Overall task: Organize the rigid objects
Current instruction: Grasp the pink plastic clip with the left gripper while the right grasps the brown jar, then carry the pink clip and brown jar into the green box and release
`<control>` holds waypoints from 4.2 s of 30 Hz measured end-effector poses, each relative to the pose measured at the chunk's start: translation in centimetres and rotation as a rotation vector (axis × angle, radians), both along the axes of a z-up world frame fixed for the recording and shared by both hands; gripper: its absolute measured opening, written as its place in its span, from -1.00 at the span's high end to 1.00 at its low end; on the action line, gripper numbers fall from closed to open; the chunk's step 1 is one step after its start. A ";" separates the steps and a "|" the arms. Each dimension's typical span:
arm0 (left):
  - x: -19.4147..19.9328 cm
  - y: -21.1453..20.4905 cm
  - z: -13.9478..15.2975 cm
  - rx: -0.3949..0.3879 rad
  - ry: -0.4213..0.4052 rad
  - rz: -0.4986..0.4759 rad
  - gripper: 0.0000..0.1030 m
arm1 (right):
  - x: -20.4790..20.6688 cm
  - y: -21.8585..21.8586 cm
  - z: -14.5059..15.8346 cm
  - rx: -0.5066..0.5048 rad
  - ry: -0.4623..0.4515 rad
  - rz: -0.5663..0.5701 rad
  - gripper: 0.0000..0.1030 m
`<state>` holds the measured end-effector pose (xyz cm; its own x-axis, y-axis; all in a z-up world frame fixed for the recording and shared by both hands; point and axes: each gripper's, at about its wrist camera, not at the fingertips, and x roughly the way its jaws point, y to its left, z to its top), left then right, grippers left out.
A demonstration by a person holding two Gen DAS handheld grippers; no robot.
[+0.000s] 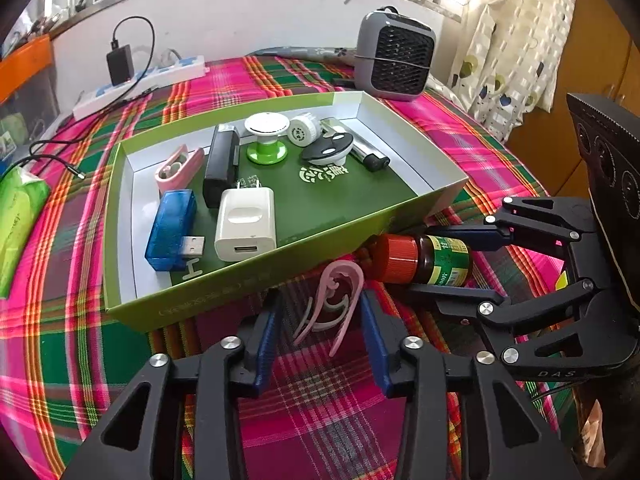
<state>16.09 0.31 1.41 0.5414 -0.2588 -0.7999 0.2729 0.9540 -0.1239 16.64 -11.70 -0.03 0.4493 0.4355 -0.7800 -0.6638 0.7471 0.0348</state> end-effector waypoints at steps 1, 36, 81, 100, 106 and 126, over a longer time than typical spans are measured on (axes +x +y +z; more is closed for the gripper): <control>0.0 0.0 0.0 0.000 0.000 0.002 0.37 | 0.0 -0.1 0.0 0.003 0.001 -0.002 0.12; -2.6 0.7 0.9 0.001 -0.028 0.043 0.56 | -3.1 -2.2 0.8 0.100 -0.016 -0.152 0.15; -1.5 0.9 4.6 0.012 -0.116 0.058 0.56 | -3.9 -2.2 3.1 0.149 -0.096 -0.193 0.36; 3.9 0.8 4.8 -0.012 -0.102 0.068 0.56 | 0.4 -2.0 3.9 0.170 -0.100 -0.217 0.36; 5.6 0.7 4.1 -0.005 -0.084 0.077 0.56 | 2.0 -1.7 3.6 0.157 -0.078 -0.207 0.36; 8.3 -0.1 1.7 0.022 -0.031 0.074 0.56 | 5.9 -1.0 1.9 0.086 0.010 -0.180 0.36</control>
